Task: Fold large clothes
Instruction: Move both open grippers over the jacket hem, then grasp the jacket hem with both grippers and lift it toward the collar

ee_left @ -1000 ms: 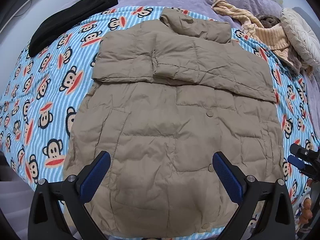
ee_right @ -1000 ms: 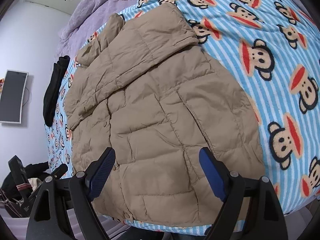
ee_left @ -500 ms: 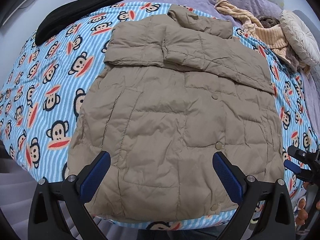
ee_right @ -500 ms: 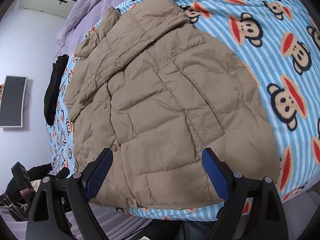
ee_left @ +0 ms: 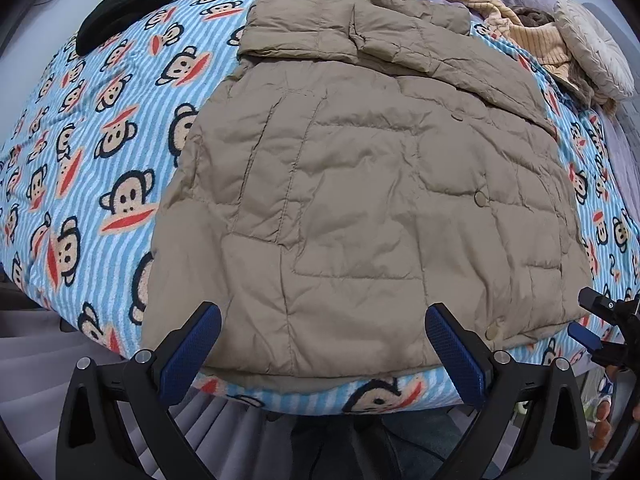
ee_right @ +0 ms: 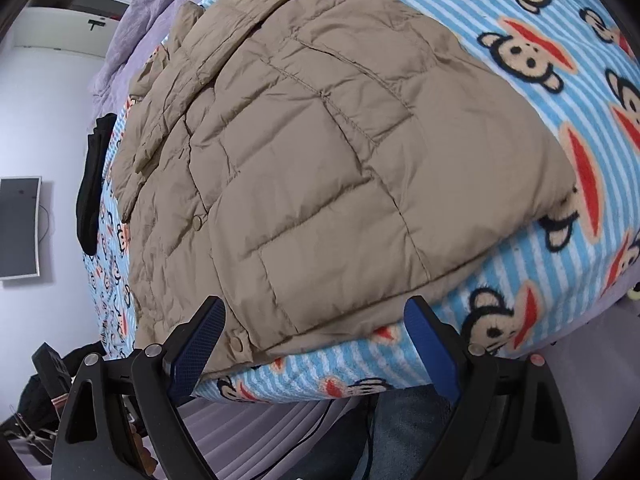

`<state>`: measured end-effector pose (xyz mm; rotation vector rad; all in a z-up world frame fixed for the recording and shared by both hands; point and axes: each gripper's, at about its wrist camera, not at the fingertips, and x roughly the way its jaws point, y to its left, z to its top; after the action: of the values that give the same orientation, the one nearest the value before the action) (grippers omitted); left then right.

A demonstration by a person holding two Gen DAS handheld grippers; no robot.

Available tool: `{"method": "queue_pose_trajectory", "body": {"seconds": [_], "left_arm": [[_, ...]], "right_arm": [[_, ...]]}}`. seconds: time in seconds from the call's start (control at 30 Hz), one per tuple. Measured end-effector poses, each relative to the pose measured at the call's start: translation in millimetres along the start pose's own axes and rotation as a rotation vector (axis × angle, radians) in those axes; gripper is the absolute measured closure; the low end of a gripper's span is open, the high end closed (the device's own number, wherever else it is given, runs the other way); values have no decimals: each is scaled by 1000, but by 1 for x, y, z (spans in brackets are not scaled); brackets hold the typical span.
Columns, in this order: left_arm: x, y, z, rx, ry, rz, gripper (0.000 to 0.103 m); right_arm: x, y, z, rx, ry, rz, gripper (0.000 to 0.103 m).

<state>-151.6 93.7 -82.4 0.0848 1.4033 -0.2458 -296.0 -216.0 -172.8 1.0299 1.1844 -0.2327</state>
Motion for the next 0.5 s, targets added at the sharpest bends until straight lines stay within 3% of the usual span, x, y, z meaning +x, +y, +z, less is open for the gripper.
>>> {"method": "queue_pose_trajectory", "body": {"seconds": [0.33,0.5], "left_arm": [[2,25,-20,-12,0,-14,1],[6,60,-35,-107,15,-157,1]], "right_arm": [[1,-33,-15,117,25,18,10],[-2,-49,-19,168,25,74,10]]}}
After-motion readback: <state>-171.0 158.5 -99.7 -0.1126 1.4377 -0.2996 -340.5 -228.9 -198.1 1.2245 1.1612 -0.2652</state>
